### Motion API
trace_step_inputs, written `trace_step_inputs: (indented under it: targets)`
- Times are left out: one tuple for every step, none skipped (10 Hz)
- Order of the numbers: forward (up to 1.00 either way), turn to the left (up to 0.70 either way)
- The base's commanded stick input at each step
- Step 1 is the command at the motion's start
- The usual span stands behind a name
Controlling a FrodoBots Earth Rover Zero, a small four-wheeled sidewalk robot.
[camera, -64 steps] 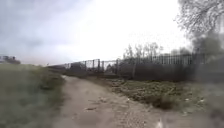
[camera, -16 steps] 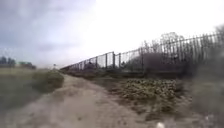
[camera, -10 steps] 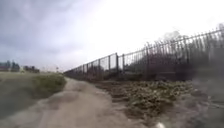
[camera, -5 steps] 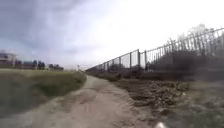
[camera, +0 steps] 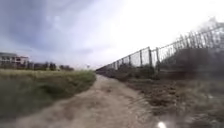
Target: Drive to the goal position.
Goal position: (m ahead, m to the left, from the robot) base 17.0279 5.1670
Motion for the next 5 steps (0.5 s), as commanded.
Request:
trace_step_inputs:
  targets:
    - [0.70,0.31]
    - [0.70,0.23]
    - [0.70,0.08]
    - [0.70,0.00]
    - [0.70,0.00]
